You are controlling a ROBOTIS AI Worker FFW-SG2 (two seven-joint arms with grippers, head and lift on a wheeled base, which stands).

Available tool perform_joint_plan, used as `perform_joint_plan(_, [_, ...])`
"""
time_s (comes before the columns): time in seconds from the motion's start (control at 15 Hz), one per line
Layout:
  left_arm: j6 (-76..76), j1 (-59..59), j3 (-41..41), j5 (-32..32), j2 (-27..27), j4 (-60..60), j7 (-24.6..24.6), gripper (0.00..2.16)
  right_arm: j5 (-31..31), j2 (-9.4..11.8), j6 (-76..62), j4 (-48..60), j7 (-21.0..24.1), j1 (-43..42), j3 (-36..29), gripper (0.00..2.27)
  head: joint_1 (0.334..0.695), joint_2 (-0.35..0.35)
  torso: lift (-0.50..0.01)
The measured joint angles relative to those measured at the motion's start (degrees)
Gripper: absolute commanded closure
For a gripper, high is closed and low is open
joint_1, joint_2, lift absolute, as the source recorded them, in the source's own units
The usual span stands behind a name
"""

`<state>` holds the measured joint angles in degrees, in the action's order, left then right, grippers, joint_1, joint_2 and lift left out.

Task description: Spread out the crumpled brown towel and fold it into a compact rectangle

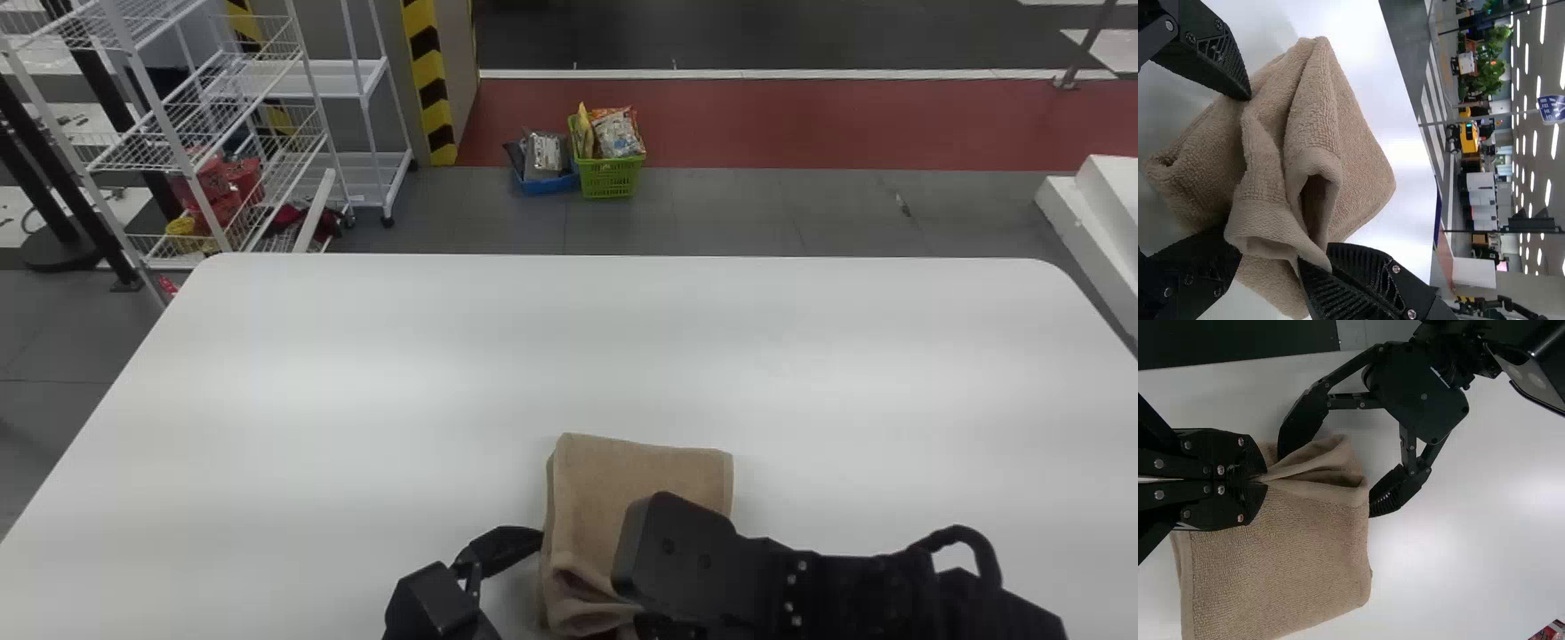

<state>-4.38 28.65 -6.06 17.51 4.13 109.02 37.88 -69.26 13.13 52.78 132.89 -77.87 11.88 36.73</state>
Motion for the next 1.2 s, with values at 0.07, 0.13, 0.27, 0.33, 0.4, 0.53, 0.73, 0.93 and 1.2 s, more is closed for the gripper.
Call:
perform_joint_plan(0.07, [0.01, 0.00, 0.00, -0.02, 0.00, -0.02, 0.00, 0.21, -0.04, -0.02, 0.09, -0.05, 0.00, -0.01, 0.06, 1.18, 0.695, 0.056, -0.127])
perform_joint_plan(0.13, [0.02, 0.00, 0.00, -0.02, 0.00, -0.03, 0.00, 0.21, -0.27, -0.02, 0.19, -0.12, 0.00, -0.01, 0.08, 0.88, 0.695, 0.055, -0.127])
perform_joint_plan(0.27, [0.03, -0.02, 0.00, -0.02, 0.00, -0.04, 0.00, 0.21, -0.63, 0.02, 0.72, -0.17, 0.00, 0.03, 0.10, 0.29, 0.695, 0.052, -0.127])
perform_joint_plan(0.33, [0.03, -0.08, 0.00, -0.02, 0.00, -0.10, 0.00, 0.21, -0.69, 0.05, 1.36, -0.17, 0.00, 0.09, 0.11, 0.16, 0.695, 0.050, -0.127])
perform_joint_plan(0.4, [0.03, -0.16, 0.00, -0.02, 0.00, -0.18, 0.00, 0.21, -0.70, 0.05, 1.83, -0.15, 0.00, 0.13, 0.15, 0.11, 0.695, 0.046, -0.127])
perform_joint_plan(0.53, [0.03, -0.26, 0.00, -0.02, 0.00, -0.36, 0.00, 0.21, -0.71, 0.06, 2.68, 0.05, 0.00, 0.20, 0.14, 0.11, 0.695, 0.045, -0.127])
perform_joint_plan(0.73, [0.03, -0.27, -0.05, -0.02, 0.00, -0.39, 0.00, 0.21, -0.42, 0.05, 4.56, 1.80, 0.00, 0.41, -0.45, 0.11, 0.695, 0.038, -0.127])
perform_joint_plan(0.93, [0.03, -0.22, -0.28, -0.02, 0.00, -0.02, 0.00, 0.20, 1.42, -0.33, 6.88, 4.53, 0.00, 0.42, -2.59, 0.12, 0.695, 0.023, -0.127])
perform_joint_plan(1.2, [0.03, -0.02, -0.03, -0.52, 0.04, 0.80, -0.48, 0.10, 6.05, -2.95, 8.71, 4.29, 0.00, 0.35, -8.94, 0.12, 0.695, -0.005, -0.127])
